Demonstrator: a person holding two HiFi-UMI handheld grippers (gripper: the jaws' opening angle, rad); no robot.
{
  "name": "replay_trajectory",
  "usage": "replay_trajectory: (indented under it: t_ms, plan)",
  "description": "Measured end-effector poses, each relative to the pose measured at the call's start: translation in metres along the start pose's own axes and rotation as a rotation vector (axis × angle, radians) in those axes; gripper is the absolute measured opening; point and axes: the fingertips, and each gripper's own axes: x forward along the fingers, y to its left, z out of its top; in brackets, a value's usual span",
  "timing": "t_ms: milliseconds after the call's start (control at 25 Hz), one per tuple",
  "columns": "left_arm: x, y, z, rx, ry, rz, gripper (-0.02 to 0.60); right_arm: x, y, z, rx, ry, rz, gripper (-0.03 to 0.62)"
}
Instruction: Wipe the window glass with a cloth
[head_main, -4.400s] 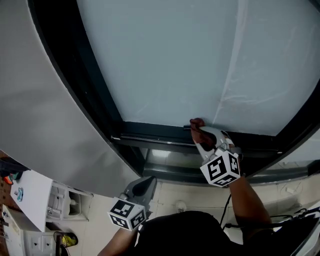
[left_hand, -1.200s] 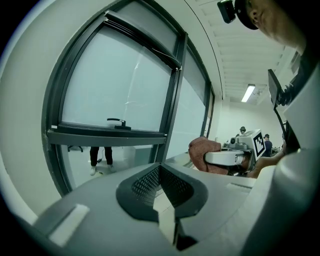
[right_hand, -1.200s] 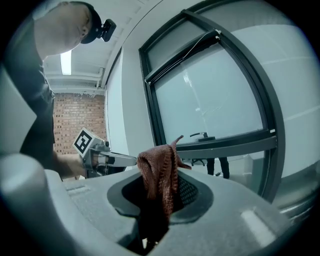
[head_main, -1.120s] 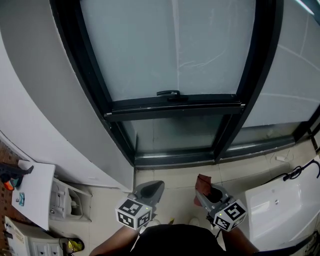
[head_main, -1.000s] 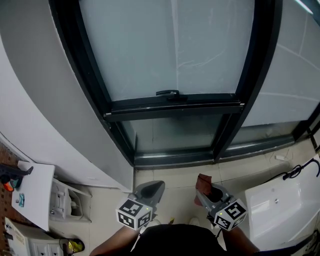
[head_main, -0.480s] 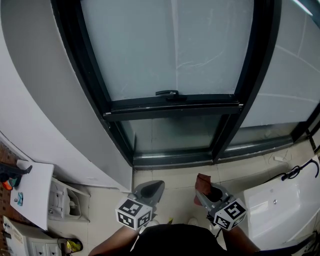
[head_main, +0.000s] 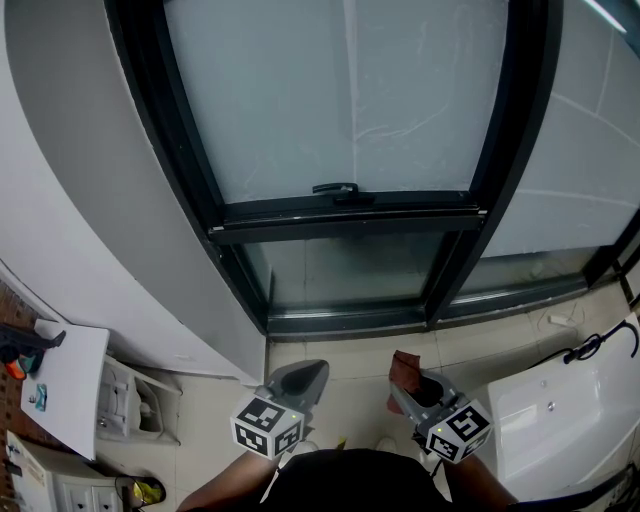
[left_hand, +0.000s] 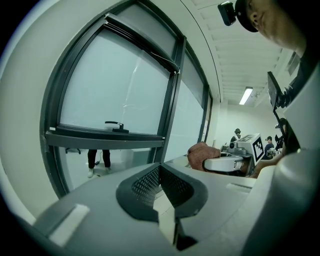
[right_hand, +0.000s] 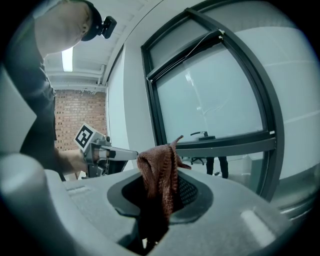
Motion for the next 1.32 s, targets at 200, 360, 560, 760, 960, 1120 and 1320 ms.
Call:
replay_trajectory:
  t_ms: [200, 360, 560, 760, 960, 1120, 1320]
  plan:
    - [-0.0009, 0.0015, -0.0045, -0.012, 0.004, 0.004, 0.017, 0.0015, 0.0017, -0.0051, 0.005, 0.008, 0.003, 0.072]
    - [-0.0008, -0.0006, -0.0031, -0.013, 0.0, 0.003, 0.017, 0.0013, 0.0022, -0.0028, 0.009, 0.004, 0.007, 0.072]
    - [-0.0029, 0.0004, -0.0038, -0.016, -0.003, 0.007, 0.017, 0.0027, 0.0038, -0.0021, 0.004, 0.003, 0.008, 0.072]
    - [-0.0029, 0.0029, -0.0069, -0.024, 0.003, 0.012, 0.017, 0.004, 0.0031, -0.0026, 0.003, 0.005, 0.008, 0.072]
    - [-0.0026, 0.0026, -0.0072, -0.026, 0.004, 0.012, 0.017, 0.003, 0.002, -0.0022, 0.007, 0.004, 0.005, 0.072]
    - [-0.0034, 0.0005, -0.006, -0.021, 0.0, 0.009, 0.017, 0.0012, 0.0032, -0.003, 0.005, 0.003, 0.004, 0.072]
    - [-0.0062, -0.0006, -0.0067, -0.019, -0.002, 0.012, 0.017, -0.0024, 0.0054, -0.0042, 0.007, 0.001, 0.0, 0.072]
